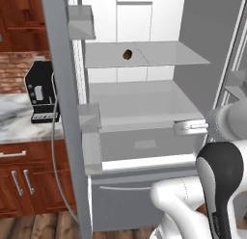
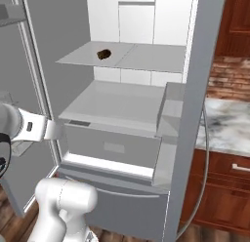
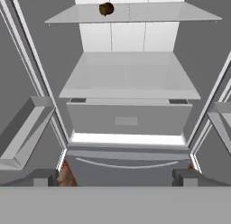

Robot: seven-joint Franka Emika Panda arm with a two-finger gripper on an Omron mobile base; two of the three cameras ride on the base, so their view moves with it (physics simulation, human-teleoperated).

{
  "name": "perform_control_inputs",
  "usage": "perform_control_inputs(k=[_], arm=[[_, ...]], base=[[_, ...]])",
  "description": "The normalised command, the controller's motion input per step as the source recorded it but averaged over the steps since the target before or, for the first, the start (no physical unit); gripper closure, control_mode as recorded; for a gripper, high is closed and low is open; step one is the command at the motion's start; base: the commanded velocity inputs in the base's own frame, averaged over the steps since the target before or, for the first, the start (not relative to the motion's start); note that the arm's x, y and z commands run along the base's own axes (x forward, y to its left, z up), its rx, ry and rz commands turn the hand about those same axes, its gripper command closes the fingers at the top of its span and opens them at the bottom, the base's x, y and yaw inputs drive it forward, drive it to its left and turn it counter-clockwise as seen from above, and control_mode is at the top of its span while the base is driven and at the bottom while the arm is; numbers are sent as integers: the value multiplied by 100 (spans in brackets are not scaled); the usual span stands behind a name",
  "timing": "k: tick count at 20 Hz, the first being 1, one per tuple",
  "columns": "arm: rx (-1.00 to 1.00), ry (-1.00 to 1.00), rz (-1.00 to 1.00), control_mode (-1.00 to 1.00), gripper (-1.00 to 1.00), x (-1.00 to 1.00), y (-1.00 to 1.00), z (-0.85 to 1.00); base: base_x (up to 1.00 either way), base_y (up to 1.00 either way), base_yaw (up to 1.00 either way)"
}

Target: Gather the broccoli and sweet potato from the fridge and place them on a tray on the dining counter. Then gather the chicken drumstick and fish from the fridge and place them on the other tray.

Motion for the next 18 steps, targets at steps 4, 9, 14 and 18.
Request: perform_control_inputs(k=[4,9,14,18], arm=[[0,0,0,100,-100,0,0,0],[0,0,0,100,-100,0,0,0],[0,0,0,100,-100,0,0,0],[0,0,0,100,-100,0,0,0]], base=[[49,-9,0],[50,-11,0],[46,-11,0],[44,-11,0]])
